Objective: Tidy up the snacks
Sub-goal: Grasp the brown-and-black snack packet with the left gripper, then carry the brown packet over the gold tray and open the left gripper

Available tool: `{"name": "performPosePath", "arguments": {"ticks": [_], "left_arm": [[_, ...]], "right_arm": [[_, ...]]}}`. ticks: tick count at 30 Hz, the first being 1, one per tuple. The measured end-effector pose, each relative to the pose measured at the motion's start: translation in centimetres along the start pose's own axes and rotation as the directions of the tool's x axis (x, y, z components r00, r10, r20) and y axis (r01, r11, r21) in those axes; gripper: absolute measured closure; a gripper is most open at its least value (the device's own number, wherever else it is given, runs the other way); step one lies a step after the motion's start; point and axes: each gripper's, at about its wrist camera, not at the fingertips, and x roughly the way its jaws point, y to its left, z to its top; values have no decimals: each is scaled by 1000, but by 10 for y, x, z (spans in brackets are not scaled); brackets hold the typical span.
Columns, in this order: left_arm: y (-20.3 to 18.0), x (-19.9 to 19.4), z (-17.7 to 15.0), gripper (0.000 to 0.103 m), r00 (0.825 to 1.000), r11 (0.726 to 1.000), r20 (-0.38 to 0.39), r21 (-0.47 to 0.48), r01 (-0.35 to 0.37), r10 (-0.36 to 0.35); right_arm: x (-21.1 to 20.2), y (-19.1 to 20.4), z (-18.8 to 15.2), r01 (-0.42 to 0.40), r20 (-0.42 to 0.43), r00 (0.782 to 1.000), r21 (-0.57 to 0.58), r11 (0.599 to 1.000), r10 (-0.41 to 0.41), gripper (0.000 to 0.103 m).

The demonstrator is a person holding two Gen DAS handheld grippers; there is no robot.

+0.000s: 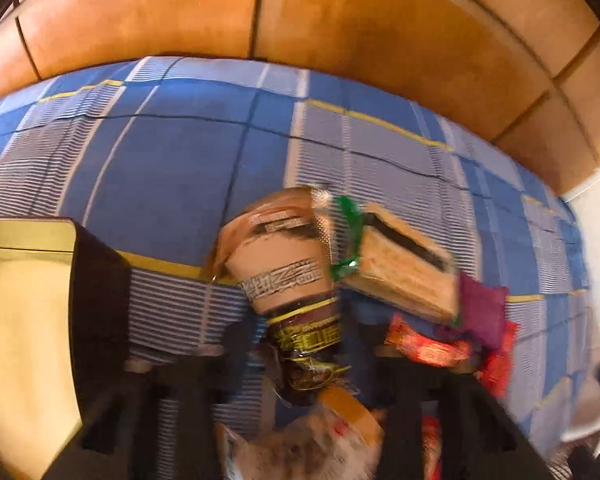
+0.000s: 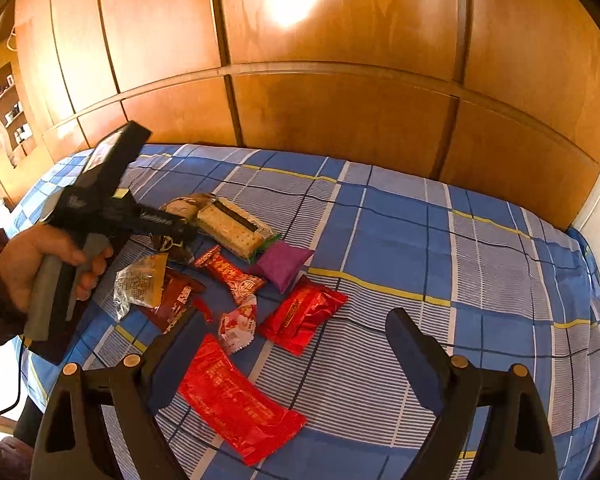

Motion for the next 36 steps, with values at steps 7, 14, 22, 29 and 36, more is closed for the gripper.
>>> {"name": "performPosePath", "arguments": {"ticks": [7,14,22,29,36], "left_arm": [[1,-39,-14,76,996,997,73,62,54,-59],[3,-73,-9,76,983,992,146,70,103,-112],[18,-120,-34,76,963,985,212,84,152,-167],[61,-151,-73,76,958,986,236,64,155,-165],[117,-173,-96,76,958,995,267,33,98,-103]], "right_arm": [[3,-9,0,32,-6,999,27,999,-32,25],[18,-11,-4,17,-84,996,33,999,-14,37],[34,6,-16,-25,-159,987,-48,999,17,40],[24,44,-18,-128,-130,985,-133,983,111,40],[23,137,24,-252,-125,967,-389,886,221,38]]}}
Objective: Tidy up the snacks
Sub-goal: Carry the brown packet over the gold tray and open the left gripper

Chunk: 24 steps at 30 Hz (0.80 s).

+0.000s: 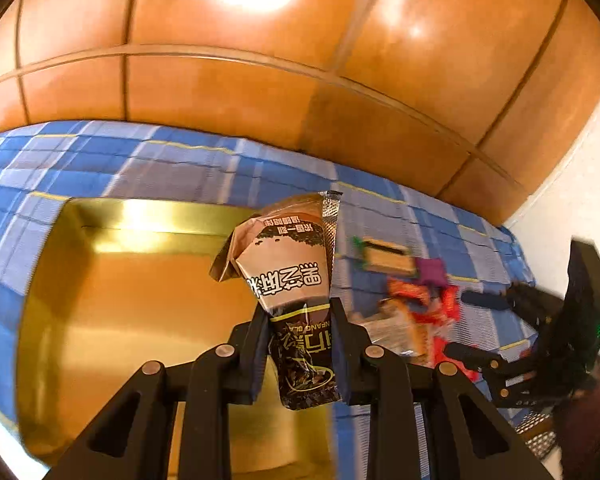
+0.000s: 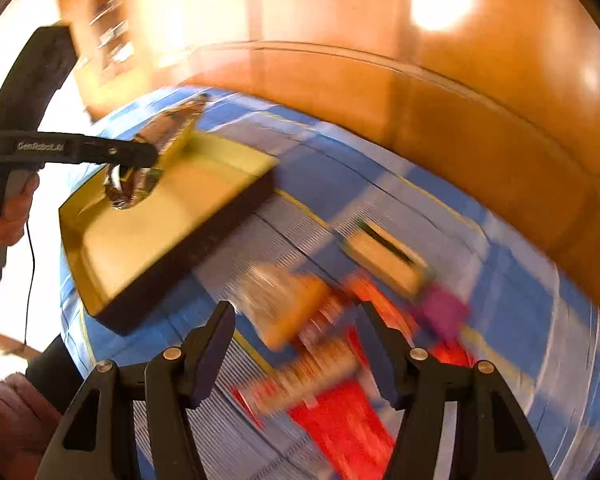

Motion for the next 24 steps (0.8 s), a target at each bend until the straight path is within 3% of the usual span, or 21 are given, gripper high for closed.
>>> {"name": "performPosePath", "arguments": {"ticks": [3,5,8,11,12,15,19,24], "left_arm": [[22,1,-7,76,999,1000,-31,-2,-15,15],[32,9,-12,76,997,1000,-71,19,-21,23],[39,25,-12,76,994,999,-107,35,-31,34],[40,46,-7,75,990,999,-137,33,-18,23],[40,55,-4,75,989,999,-146,31,-18,23],[39,78,3,75,985,1000,-171,18,-16,19],[39,100,8,73,981,999,-191,-42,-31,22],[37,92,18,72,992,997,-127,-66,-34,25]], "right_arm": [[35,30,28,-38,-94,995,-157,987,23,36],[60,45,36,-35,-167,986,-247,968,-7,35],[96,63,38,-39,-276,958,-381,924,-73,35],[117,69,30,-34,-334,934,-436,899,-126,39],[121,70,26,-31,-342,930,-444,895,-137,49],[125,70,20,13,-315,934,-435,900,-166,57],[122,63,16,33,-283,946,-403,915,-158,58],[116,58,10,33,-270,954,-343,939,-132,57]]}}
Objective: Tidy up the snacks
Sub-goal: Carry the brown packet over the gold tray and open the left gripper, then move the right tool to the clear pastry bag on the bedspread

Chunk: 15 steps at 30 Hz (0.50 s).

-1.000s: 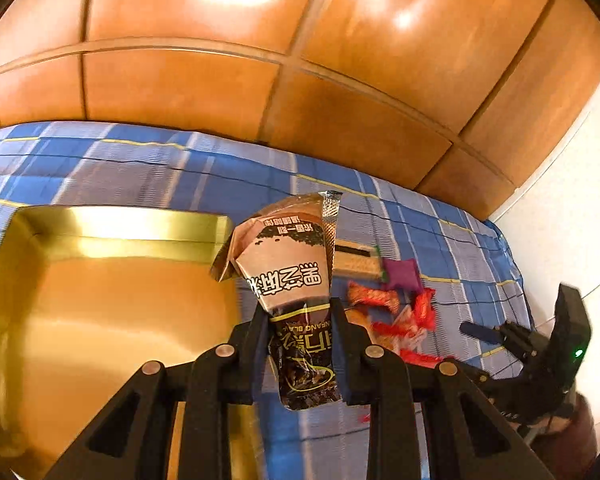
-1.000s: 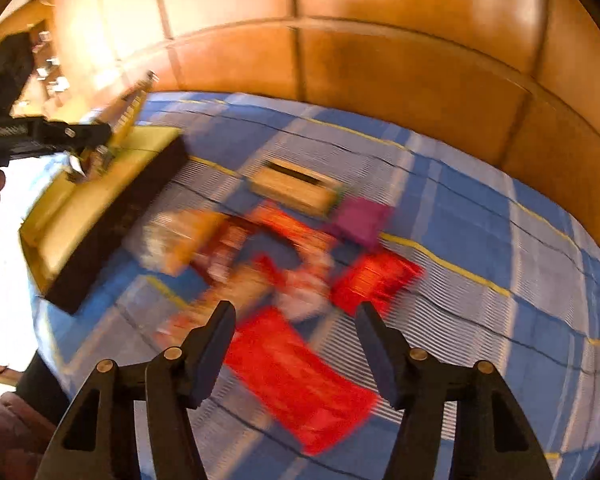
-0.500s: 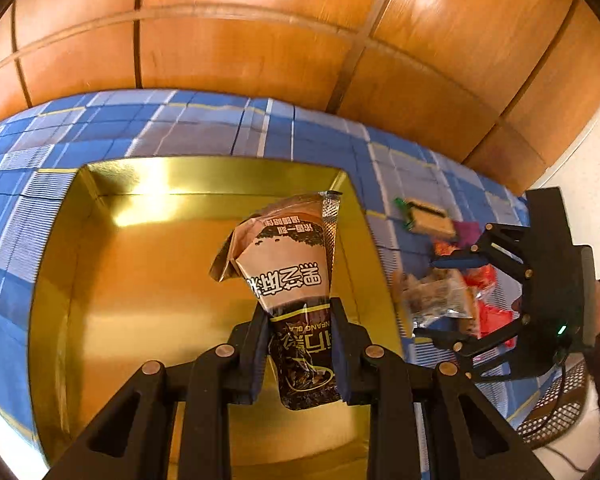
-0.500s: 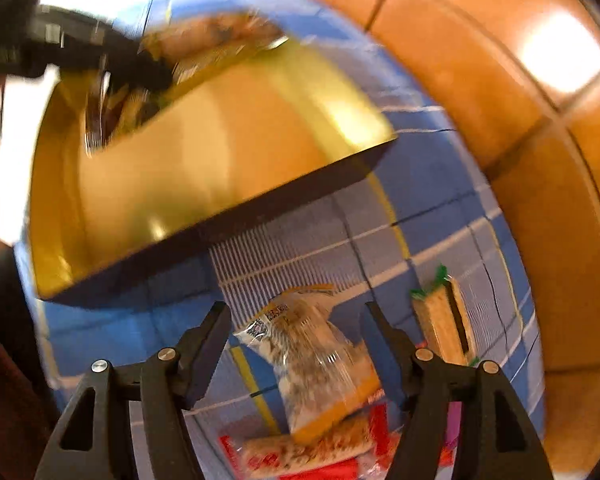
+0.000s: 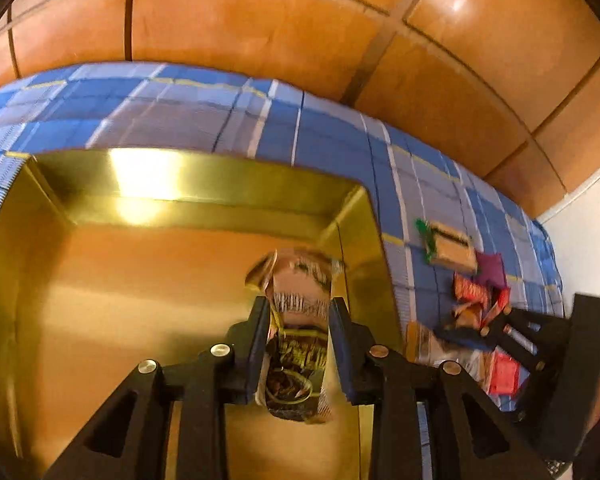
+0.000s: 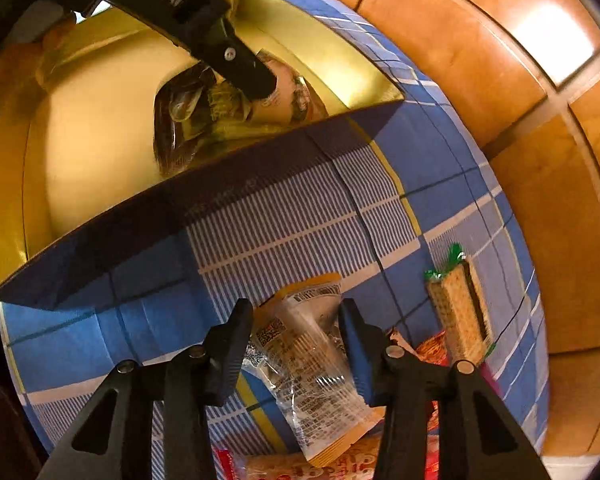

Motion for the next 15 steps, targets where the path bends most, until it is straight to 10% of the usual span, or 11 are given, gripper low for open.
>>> {"name": "performPosePath", "arguments": {"ticks": [15], "left_arm": [[14,-88,-84,72,972,990,187,-44,-136,141]], "right_arm": [[-2,19,-6,93,6,996,57,994,-94,59]]}}
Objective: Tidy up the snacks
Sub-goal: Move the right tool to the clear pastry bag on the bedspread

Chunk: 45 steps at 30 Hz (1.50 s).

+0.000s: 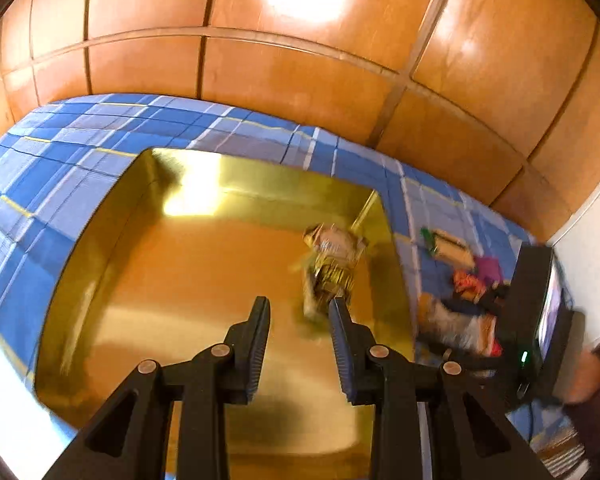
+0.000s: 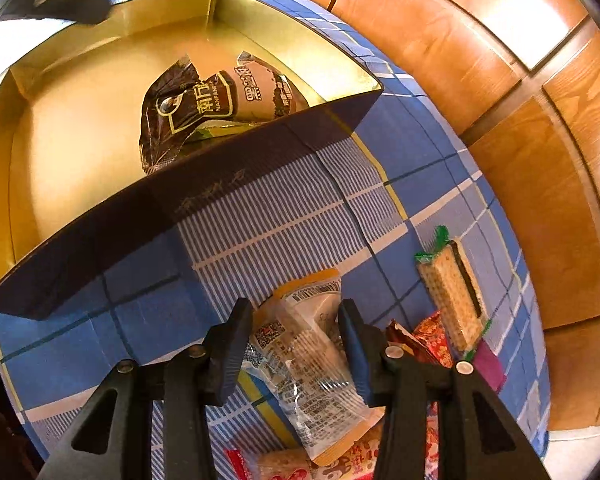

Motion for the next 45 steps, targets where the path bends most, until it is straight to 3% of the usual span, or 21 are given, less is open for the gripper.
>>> {"name": "performPosePath", "arguments": {"ticks": [8,10,13,21,22,32,37,45], "left_arm": [[16,-27,-46,71,991,993,74,-34,-110,112],[20,-25,-50,71,992,993,55,-39,-110,112],[19,-29,-52,72,988,992,90,-18,-125,126],[22,-35,-16,72,984,999,172,-4,-48,48],[23,-36,-12,72,984,999,177,9,-36,34],[37,-22,0,71,992,999,124,-14,39,-37],[37,-11,-3,71,994,999,98,-26,47,-44],[50,-7,-2,71,994,997,103,-66,27,-20]], "right_arm": [[-5,8,-7,56,19,998,85,995,-58,58],[-5,8,-6,66,17,998,101,993,-68,59],[-3,6,-5,74,15,997,118,990,-76,60],[-6,-7,10,92,-72,995,263,960,-76,68],[-10,-8,13,104,-83,993,292,951,-83,74],[-37,-3,46,238,-186,968,454,859,-170,82],[-50,7,52,271,-197,960,481,834,-199,82],[-80,-1,62,274,-137,961,536,798,-238,82]]}}
